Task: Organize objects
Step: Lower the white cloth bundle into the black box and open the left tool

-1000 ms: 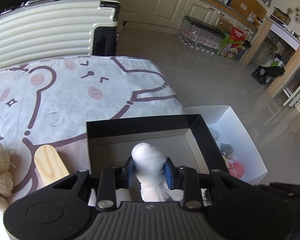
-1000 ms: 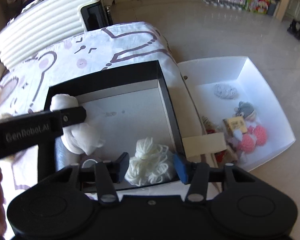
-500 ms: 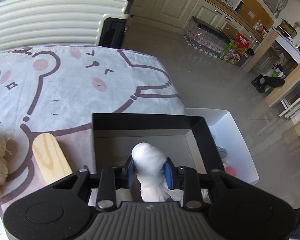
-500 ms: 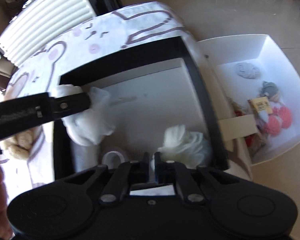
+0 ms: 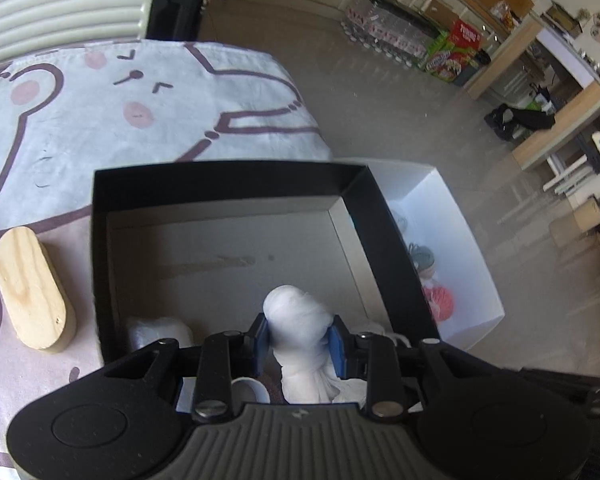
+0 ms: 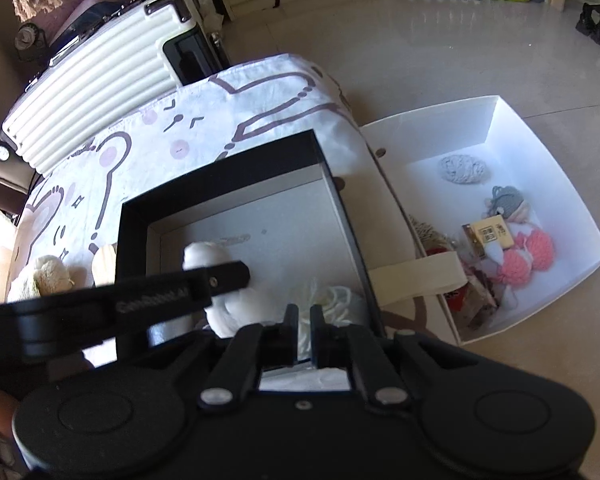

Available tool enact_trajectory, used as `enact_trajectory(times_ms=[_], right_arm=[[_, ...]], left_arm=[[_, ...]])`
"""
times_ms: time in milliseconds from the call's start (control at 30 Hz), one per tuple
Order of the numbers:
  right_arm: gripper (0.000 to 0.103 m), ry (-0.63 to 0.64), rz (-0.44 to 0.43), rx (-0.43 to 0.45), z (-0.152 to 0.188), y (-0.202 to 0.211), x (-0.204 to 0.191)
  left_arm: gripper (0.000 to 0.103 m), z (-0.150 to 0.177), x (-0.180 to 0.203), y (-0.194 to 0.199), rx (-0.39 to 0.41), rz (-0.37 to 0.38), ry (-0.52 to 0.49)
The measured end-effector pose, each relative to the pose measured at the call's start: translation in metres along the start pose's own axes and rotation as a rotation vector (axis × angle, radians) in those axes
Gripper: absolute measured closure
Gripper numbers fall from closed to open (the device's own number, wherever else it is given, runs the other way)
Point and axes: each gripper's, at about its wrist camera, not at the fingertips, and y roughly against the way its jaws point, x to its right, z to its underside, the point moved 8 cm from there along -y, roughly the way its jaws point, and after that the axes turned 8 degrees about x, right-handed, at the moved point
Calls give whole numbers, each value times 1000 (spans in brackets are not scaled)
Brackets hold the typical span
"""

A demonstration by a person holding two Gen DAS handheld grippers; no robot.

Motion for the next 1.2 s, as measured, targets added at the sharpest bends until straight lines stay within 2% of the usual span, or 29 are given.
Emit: enact_trajectory(times_ms=[133, 267, 300, 367, 433, 600, 700, 767, 933, 1067, 1200], right_arm=[[97, -9, 3, -3, 1, -1, 4], [97, -12, -1, -5, 2, -1, 5], [97, -12, -1, -5, 2, -1, 5], [96, -12, -2, -6, 2, -1, 5], [96, -14, -3, -4, 2, -1, 5], [96, -28, -29, 11, -1, 1, 0], [96, -34, -73, 22, -3, 4, -10], [96, -22, -73, 32, -5, 5, -15], [97, -37, -123, 42, -7, 3, -26], [98, -61, -149, 2, -1, -11, -32], [98, -38, -127, -56, 11, -29, -39]], left_arm=[[70, 7, 4, -9, -25, -33, -68], [68, 10, 5, -14, -27, -39, -90], [66, 12, 4, -15, -31, -38, -88], [51, 10, 0, -15, -33, -51, -70], [45, 6, -7, -11, -17, -63, -39], [46, -5, -16, 2, 16, -53, 35], [46, -7, -19, 6, 18, -43, 58], [46, -7, -19, 8, 15, -37, 67], [46, -13, -26, 18, 43, -56, 79], [46, -17, -36, 25, 60, -56, 109], [46, -21, -42, 32, 77, -68, 101]])
